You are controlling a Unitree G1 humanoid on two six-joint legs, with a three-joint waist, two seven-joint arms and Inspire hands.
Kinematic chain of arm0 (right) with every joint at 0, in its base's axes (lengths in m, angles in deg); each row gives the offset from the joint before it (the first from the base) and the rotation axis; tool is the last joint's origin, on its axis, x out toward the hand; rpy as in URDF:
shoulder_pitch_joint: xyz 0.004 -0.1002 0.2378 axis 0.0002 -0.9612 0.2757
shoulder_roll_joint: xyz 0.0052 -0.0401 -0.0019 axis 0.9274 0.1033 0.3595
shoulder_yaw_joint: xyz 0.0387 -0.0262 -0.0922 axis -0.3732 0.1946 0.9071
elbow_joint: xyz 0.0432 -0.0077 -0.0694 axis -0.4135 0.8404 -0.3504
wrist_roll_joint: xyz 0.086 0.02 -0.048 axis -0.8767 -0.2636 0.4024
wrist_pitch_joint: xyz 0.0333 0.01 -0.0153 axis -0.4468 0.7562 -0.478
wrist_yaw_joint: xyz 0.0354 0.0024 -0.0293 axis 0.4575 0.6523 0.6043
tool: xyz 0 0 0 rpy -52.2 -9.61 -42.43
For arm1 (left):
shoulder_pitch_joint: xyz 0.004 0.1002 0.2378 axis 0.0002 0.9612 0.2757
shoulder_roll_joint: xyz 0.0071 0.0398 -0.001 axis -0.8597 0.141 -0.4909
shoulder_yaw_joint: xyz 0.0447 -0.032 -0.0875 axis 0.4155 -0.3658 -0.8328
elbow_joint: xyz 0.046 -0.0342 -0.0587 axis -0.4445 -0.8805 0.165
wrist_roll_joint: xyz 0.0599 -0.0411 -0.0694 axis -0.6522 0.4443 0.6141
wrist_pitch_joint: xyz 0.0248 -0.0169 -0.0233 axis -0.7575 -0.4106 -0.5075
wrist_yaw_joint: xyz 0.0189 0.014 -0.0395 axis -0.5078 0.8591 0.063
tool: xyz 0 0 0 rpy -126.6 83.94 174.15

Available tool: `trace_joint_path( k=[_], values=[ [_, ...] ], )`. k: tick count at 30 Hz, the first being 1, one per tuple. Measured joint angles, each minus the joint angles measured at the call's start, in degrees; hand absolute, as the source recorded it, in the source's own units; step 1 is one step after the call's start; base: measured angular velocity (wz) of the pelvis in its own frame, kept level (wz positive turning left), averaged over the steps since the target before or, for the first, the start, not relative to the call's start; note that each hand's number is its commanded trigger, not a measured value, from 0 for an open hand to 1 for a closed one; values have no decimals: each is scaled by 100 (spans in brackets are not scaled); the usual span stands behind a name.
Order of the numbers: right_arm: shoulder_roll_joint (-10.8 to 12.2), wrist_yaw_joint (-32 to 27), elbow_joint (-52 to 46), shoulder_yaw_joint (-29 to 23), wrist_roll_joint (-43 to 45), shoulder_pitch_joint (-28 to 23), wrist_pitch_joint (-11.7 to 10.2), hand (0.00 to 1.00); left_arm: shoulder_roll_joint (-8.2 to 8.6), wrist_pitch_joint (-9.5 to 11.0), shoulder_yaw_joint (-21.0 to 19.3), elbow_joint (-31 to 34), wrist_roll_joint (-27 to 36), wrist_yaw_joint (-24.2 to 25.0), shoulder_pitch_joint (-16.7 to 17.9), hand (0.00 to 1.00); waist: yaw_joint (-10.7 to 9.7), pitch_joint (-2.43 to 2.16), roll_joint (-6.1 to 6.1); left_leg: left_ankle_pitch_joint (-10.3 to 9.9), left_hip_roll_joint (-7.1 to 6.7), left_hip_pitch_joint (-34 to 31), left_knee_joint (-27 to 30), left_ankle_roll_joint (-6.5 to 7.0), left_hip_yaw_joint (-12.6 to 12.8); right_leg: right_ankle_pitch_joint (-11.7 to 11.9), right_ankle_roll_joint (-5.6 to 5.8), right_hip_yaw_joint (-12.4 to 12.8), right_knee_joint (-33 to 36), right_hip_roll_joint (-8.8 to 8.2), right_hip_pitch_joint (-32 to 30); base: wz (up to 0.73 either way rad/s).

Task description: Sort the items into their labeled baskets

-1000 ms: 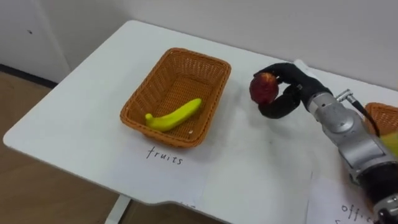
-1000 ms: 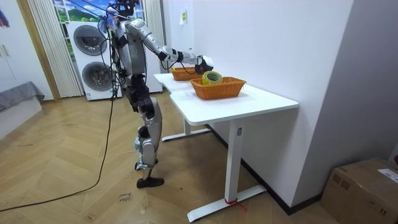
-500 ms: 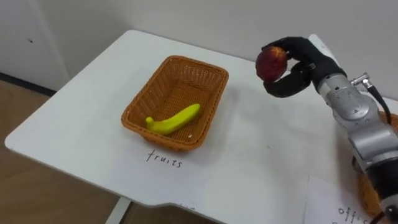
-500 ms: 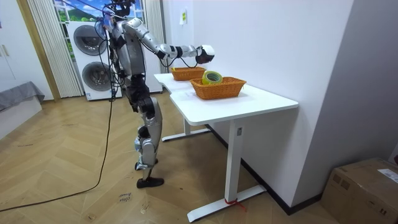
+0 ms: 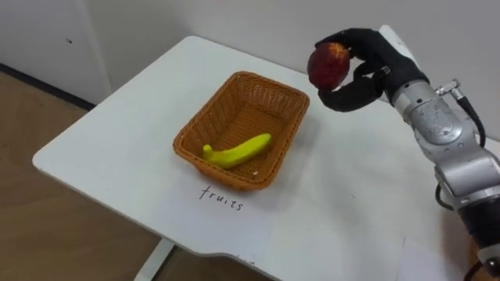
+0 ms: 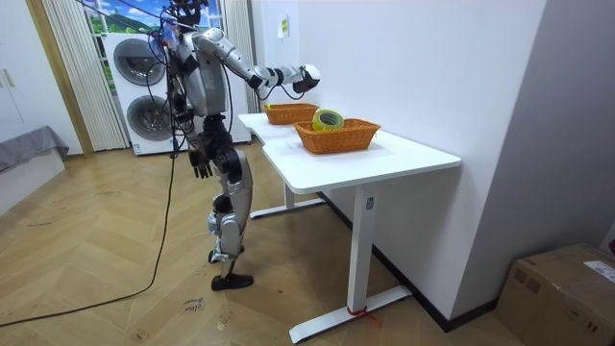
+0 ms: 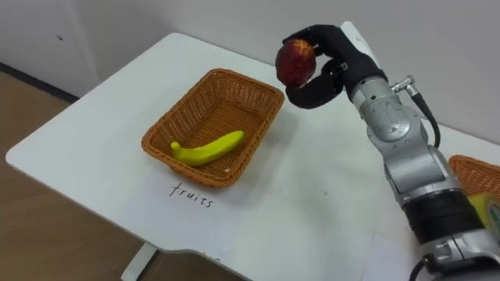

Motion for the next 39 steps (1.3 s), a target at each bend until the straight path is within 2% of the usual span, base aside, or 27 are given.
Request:
trace_joint_path(
  k=[3, 5, 8, 12, 14, 15, 16, 17, 18, 19, 20, 26, 30, 39],
  values=[
    [0, 51, -1, 149, 73, 1, 0, 100, -2, -4, 2, 52, -1, 135, 50, 0, 29, 17, -29, -1, -44, -58, 63, 3, -102, -14, 19, -75, 1, -23, 25, 21],
    [3, 56, 0, 243, 72, 1, 3, 100, -20, -12, 0, 110, -5, 196, 73, 0, 161, 29, -55, -1, -47, -66, 69, 4, -116, -14, 19, -75, 0, -23, 15, 7],
    [4, 87, 0, 404, 86, 2, 6, 100, -22, -44, 2, 159, -5, 237, 87, 0, 227, 39, -69, -1, -58, -106, 109, 3, -167, -14, 19, -123, -4, -22, 21, 9],
    [4, 137, -1, 448, 85, 2, 87, 100, -23, -55, 1, 271, -5, 286, 122, 0, 324, 54, -48, -7, -69, -165, 200, 7, -225, -14, 20, -236, -15, -22, 53, 10],
    [4, 138, -1, 450, 85, 2, 128, 82, -23, -60, 4, 309, -9, 290, 160, 0, 332, 58, -38, -7, -86, -195, 245, 6, -273, -14, 20, -252, -45, -20, 79, 11],
    [4, 141, -1, 458, 85, 2, 131, 56, -22, -62, 5, 333, -14, 290, 174, 0, 332, 57, -36, -7, -97, -195, 249, 7, -292, -15, 21, -257, -65, -20, 92, 11],
    [4, 146, -2, 468, 82, 2, 131, 40, -23, -69, 5, 377, -23, 292, 216, 0, 337, 52, -32, -5, -112, -204, 252, 9, -315, -16, 22, -264, -83, -23, 98, 7],
    [4, 149, -1, 468, 84, 2, 134, 29, -24, -93, 3, 468, -30, 292, 278, 0, 342, 47, -36, -3, -122, -211, 259, 12, -323, -20, 27, -268, -84, -29, 97, 6],
    [13, 156, -10, 468, 124, 2, 154, 11, -27, -113, 3, 560, -32, 295, 348, 0, 346, 41, -44, -1, -131, -218, 262, 16, -322, -23, 33, -262, -89, -33, 96, 4],
    [21, 163, -34, 473, 135, 2, 181, 3, -27, -123, 3, 586, -32, 298, 369, 0, 358, 38, -47, 0, -134, -218, 263, 18, -322, -25, 35, -260, -90, -36, 96, 0],
    [27, 176, -60, 492, 160, 2, 216, 0, -32, -171, 1, 662, -50, 316, 404, 0, 389, 30, -59, 0, -138, -217, 263, 19, -322, -25, 36, -260, -90, -39, 93, 0],
    [58, 180, -55, 706, 202, -55, 269, 0, -80, -224, 0, 737, -149, 293, 459, 0, 490, 24, -66, 0, -137, -192, 271, 21, -359, -24, 37, -294, -79, -32, 115, 3],
    [99, 176, -57, 705, 395, -167, 439, 0, -128, -305, -11, 778, -153, 287, 522, 0, 485, 24, -54, -1, -137, -201, 280, 20, -376, -24, 37, -308, -70, -32, 134, 0],
    [100, 174, -57, 703, 476, -349, 445, 0, -116, -311, -13, 783, -153, 287, 552, 0, 469, -16, 42, 1, -136, -153, 268, 22, -341, -26, 39, -254, 11, -57, 126, -1]
  ],
)
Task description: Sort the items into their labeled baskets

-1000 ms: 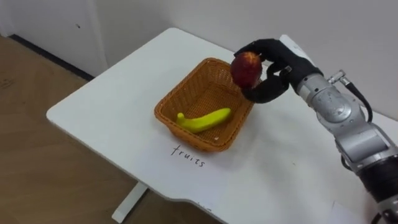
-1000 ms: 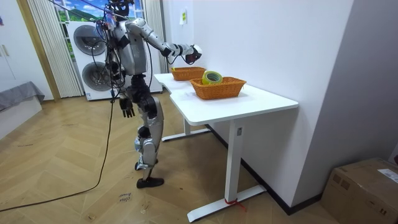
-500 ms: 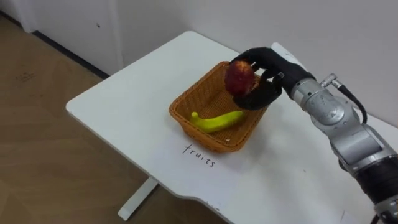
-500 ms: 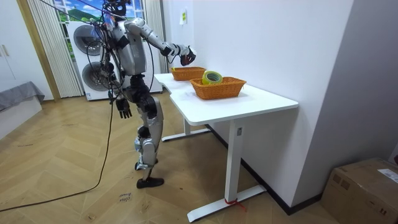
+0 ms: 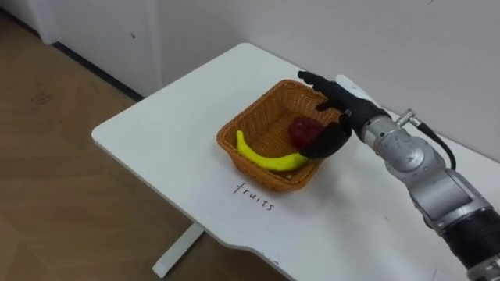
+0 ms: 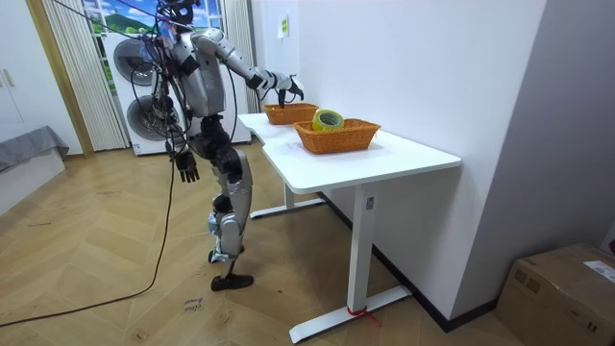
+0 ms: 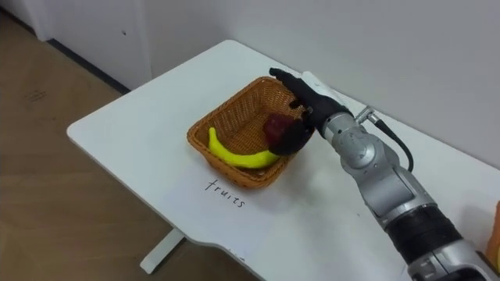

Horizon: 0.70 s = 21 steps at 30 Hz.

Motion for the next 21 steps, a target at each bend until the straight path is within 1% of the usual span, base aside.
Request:
trace_joint_path(
  k=[3, 6, 10, 15, 17, 19, 20, 21],
  values=[
    [-1, 0, 0, -3, 29, -5, 0, 0, 5, 1, 0, -1, 2, -17, 15, 0, -40, 15, 23, 2, -13, 55, -15, 7, 20, -9, 14, 15, -3, -18, 50, -1],
    [-2, -1, -39, -23, 30, -6, -1, 0, 5, 28, 0, -1, 0, -95, 1, 0, -91, 5, 8, 8, -24, 59, -15, 20, 37, -16, 21, 24, -7, -34, 55, 0],
    [-6, -2, -134, -61, 21, -6, -14, 0, 5, 47, -21, 1, -2, -119, 1, 0, -148, 3, 7, 20, -48, 61, -14, 39, 40, -24, 33, 26, -6, -62, 56, 0],
    [-18, -23, -126, -136, -27, -5, -15, 0, -5, 52, -148, 5, 4, -125, -102, 0, -191, 0, 9, 17, -81, 126, -9, 60, 20, -39, 60, 59, -4, -76, 100, 3],
    [-18, -27, -127, -135, -88, -5, -15, 0, -8, 57, -182, 6, 4, -124, -141, 0, -194, 15, 36, 8, -82, 187, -33, 73, 43, -44, 70, 77, -4, -86, 164, -2],
    [-21, -28, -146, -175, -89, -4, -28, 0, -8, 66, -209, 47, 3, -123, -153, 0, -249, 12, 42, -1, -86, 230, -39, 84, 55, -55, 85, 98, 0, -93, 171, -2],
    [-21, -28, -160, -239, -84, -5, -29, 0, -8, 69, -219, 87, 2, -120, -153, 0, -313, 9, 36, -3, -90, 227, -40, 87, 61, -58, 88, 101, -1, -98, 170, -5],
    [-23, -32, -190, -351, -96, -4, -28, 0, -6, 82, -218, 114, -5, -113, -158, 0, -342, 7, 39, -7, -84, 209, -35, 94, 105, -63, 89, 158, 2, -98, 138, -10]
  ],
)
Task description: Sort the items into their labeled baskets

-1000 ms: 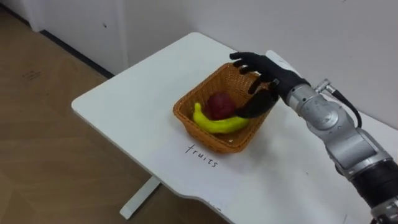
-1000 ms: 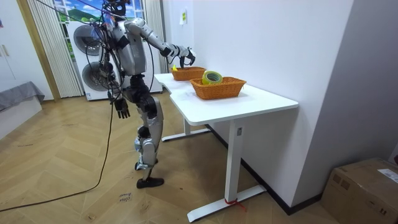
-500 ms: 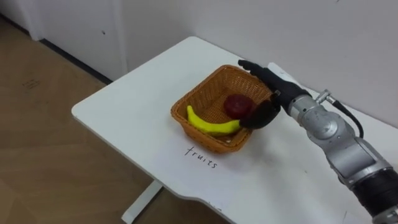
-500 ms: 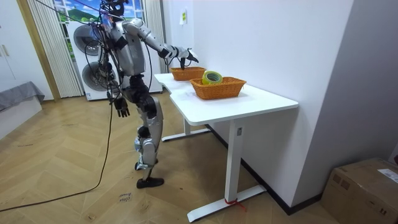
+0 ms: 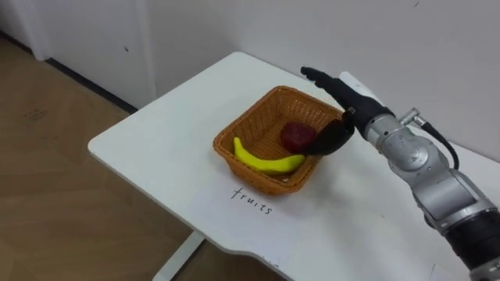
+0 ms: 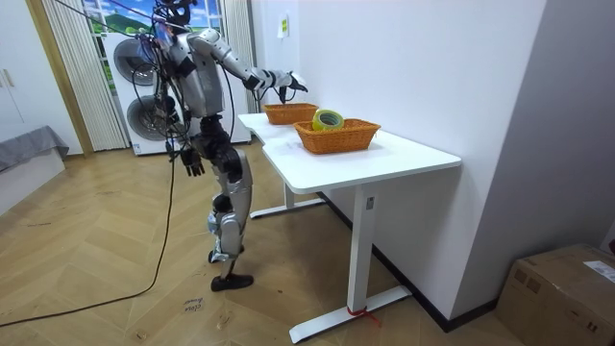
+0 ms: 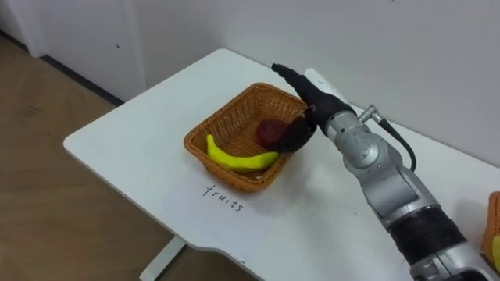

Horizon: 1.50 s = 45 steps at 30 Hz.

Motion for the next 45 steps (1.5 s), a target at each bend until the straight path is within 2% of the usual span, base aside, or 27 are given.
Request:
trace_joint_path(
  k=[4, 7, 9, 13, 15, 17, 18, 19, 21, 22, 23, 25, 27, 28, 30, 36, 39, 41, 43, 45],
  values=[
    [-46, -186, -362, -339, -88, 8, -26, 0, -4, 16, 0, -1, -1, 2, -32, 0, -127, -7, 1, -18, 22, -64, 3, 29, 140, 5, 7, 181, 20, 8, -106, -19],
    [-65, -349, -622, -674, -339, 6, -134, 0, -2, 74, 0, -52, 2, -16, -71, 0, -296, -16, 8, -44, 40, -42, -10, 59, 233, 21, 25, 321, 79, -1, -161, -14],
    [-66, -591, -733, -948, -583, -2, -251, 0, -3, 125, -1, -133, -1, -74, -87, 0, -453, -10, 17, -45, 67, -1, -59, 64, 284, 27, 34, 396, 97, -5, -183, -14],
    [-69, -787, -1088, -1485, -1236, -225, -262, 0, 3, 141, -32, -123, -113, -135, -52, 0, -654, -17, 43, -88, 82, 46, -67, 58, 397, 33, 31, 521, 81, 35, -178, -16],
    [-71, -978, -1104, -1772, -1720, -252, -269, 0, 47, 149, -20, -114, -121, -136, -54, 0, -790, -41, 130, -95, 103, 89, -55, 55, 481, 37, 26, 601, 78, 46, -176, -18],
    [-79, -1155, -1107, -1877, -1916, -253, -314, 0, 68, 191, -18, -114, -120, -136, -51, 0, -844, -60, 197, -97, 136, 178, -101, 56, 610, 49, 14, 713, 79, 59, -170, -34],
    [-80, -1214, -1117, -1964, -2005, -254, -319, 0, 67, 196, -27, -110, -131, -144, -61, 0, -920, -46, 244, -103, 174, 237, -170, 53, 691, 57, 9, 786, 82, 71, -170, -35],
    [-80, -1243, -1119, -2002, -2027, -255, -319, 0, 67, 197, -33, -110, -178, -146, -58, 0, -948, -48, 265, -103, 178, 259, -190, 53, 720, 58, 6, 821, 82, 77, -174, -23],
    [-85, -1315, -1181, -2268, -2101, -279, -319, 0, 78, 210, -148, -109, -475, -145, -61, 0, -1156, -53, 287, -101, 189, 269, -206, 50, 769, 60, 4, 844, 91, 84, -232, -13],
    [-98, -1356, -1252, -2365, -2149, -330, -319, 0, 86, 221, -191, -107, -513, -149, -61, 0, -1174, -85, 282, -101, 202, 265, -218, 48, 808, 62, -1, 882, 100, 91, -290, -27],
    [-115, -1447, -1396, -2539, -2286, -387, -324, 0, 99, 227, -254, -106, -545, -177, -55, 0, -1200, -94, 275, -95, 267, 261, -255, 37, 908, 86, -33, 985, 95, 121, -363, -39],
    [-152, -1634, -1445, -2749, -2573, -403, -342, 0, 99, 224, -254, -113, -543, -244, -60, 0, -1302, -64, 223, -100, 283, 257, -261, 17, 1015, 121, -63, 1015, 77, 154, -376, -32],
    [-264, -1846, -1446, -2912, -2965, -499, -355, 0, 114, 227, -250, -114, -540, -346, -68, 0, -1399, -66, 154, -114, 307, 258, -256, -4, 1049, 132, -73, 1073, 72, 189, -370, -16],
    [-340, -1956, -1448, -2982, -3129, -582, -361, 0, 131, 227, -249, -114, -541, -406, -73, 0, -1426, -88, 113, -127, 327, 270, -258, -21, 1088, 133, -77, 1136, 67, 216, -375, -24],
    [-381, -2140, -1454, -3135, -3377, -690, -371, 0, 135, 255, -239, -125, -541, -529, -95, 0, -1536, -85, 63, -164, 400, 325, -270, -68, 1200, 164, -122, 1256, 13, 295, -365, -33],
    [-381, -2551, -1616, -3576, -3471, -1102, -551, 0, 185, 277, -231, -125, -543, -738, -91, 0, -1767, -68, 110, -235, 583, 349, -248, -157, 1517, 225, -209, 1535, -28, 457, -482, -27],
    [-381, -2743, -1646, -3851, -3495, -1223, -578, 0, 273, 285, -231, -131, -543, -766, -80, 0, -1877, -52, 164, -235, 619, 353, -271, -166, 1647, 236, -227, 1653, -12, 488, -540, -27],
    [-381, -3042, -1646, -4098, -3518, -1461, -685, 0, 290, 325, -230, -136, -542, -809, -66, 0, -1913, -24, 182, -231, 643, 377, -280, -182, 1765, 245, -243, 1781, -1, 521, -604, -33],
    [-381, -3214, -1644, -4215, -3543, -1642, -701, 0, 288, 325, -240, -151, -543, -868, -56, 0, -1932, -23, 191, -215, 670, 452, -376, -210, 1903, 256, -260, 1887, 7, 557, -642, -34],
    [-381, -3316, -1643, -4410, -3560, -1892, -712, 0, 290, 335, -245, -122, -547, -890, -48, 0, -2050, -29, 180, -217, 686, 439, -397, -226, 1961, 254, -268, 1948, 0, 583, -730, -20]
  ],
)
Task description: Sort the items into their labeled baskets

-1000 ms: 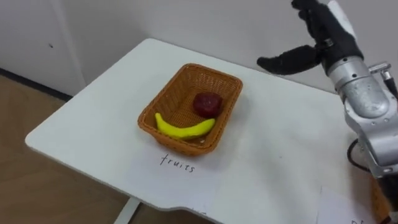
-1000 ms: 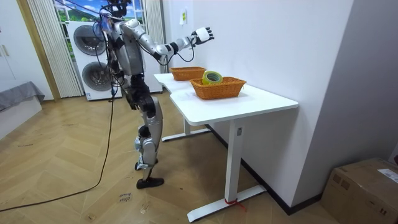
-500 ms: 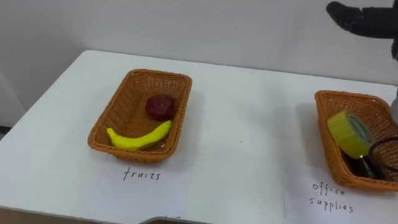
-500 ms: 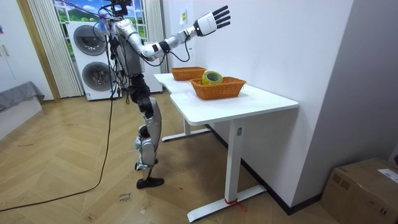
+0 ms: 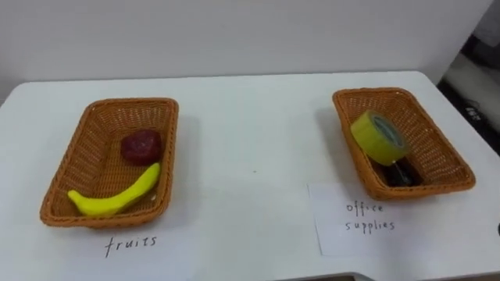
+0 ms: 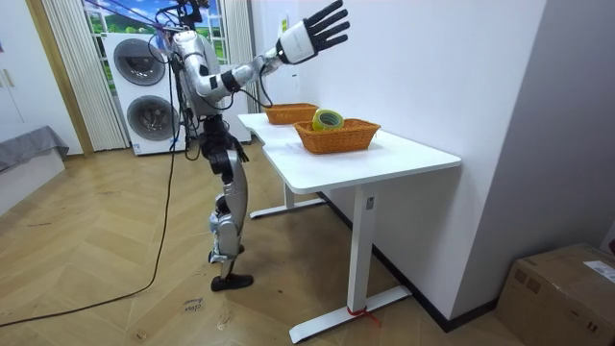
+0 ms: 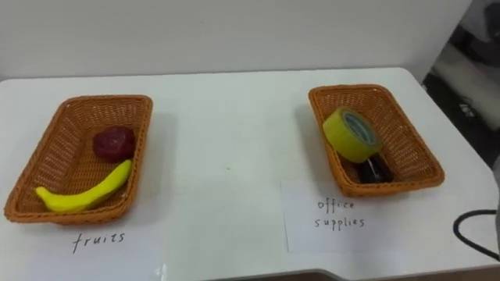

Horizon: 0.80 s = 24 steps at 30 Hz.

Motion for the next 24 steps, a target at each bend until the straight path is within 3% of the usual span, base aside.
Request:
trace_joint_path(
  k=[5, 10, 13, 15, 19, 21, 24],
  values=[
    [0, -405, 104, -520, -160, -384, -8, 0, -1, 29, -4, -2, 2, -13, 0, 0, -183, 5, -80, 4, 0, 9, -62, -8, 86, -2, -2, 63, -3, 10, -66, -10],
    [20, -728, 139, -567, -104, -968, -45, 0, -3, 69, -2, -9, 6, -162, 1, 0, -276, -8, -200, -1, 24, 0, -76, -19, 188, 7, -15, 143, -2, 40, -152, -11],
    [50, -915, 139, -568, -104, -1291, -54, 0, -5, 79, 5, -11, 8, -193, -7, 0, -277, -5, -234, -57, 100, -6, -5, -71, 248, 15, -29, 122, 32, 90, -175, -14],
    [92, -1077, 166, -586, -108, -1417, -195, 0, -7, 90, 5, -125, 8, -237, 9, 0, -292, 0, -208, -114, 188, -34, 79, -119, 304, 18, -42, 99, 94, 150, -168, -15],
    [237, -1331, 214, -757, -349, -1728, -379, 0, -12, 92, 0, -89, 8, -255, -28, 0, -292, 10, -165, -184, 300, -81, 229, -189, 304, 3, -95, 78, 94, 234, -168, -1],
    [403, -1556, 453, -842, -502, -1863, -526, 0, 0, 99, 3, -58, 70, -367, -14, 0, -302, 8, -203, -182, 304, -96, 229, -209, 301, -40, -185, 91, 113, 246, -221, -4],
    [597, -1822, 872, -951, -725, -2041, -542, 0, 34, 102, 3, -99, 136, -465, 11, 0, -309, 9, -181, -175, 295, -107, 208, -221, 293, -79, -216, 127, 100, 252, -258, -3]
  ],
)
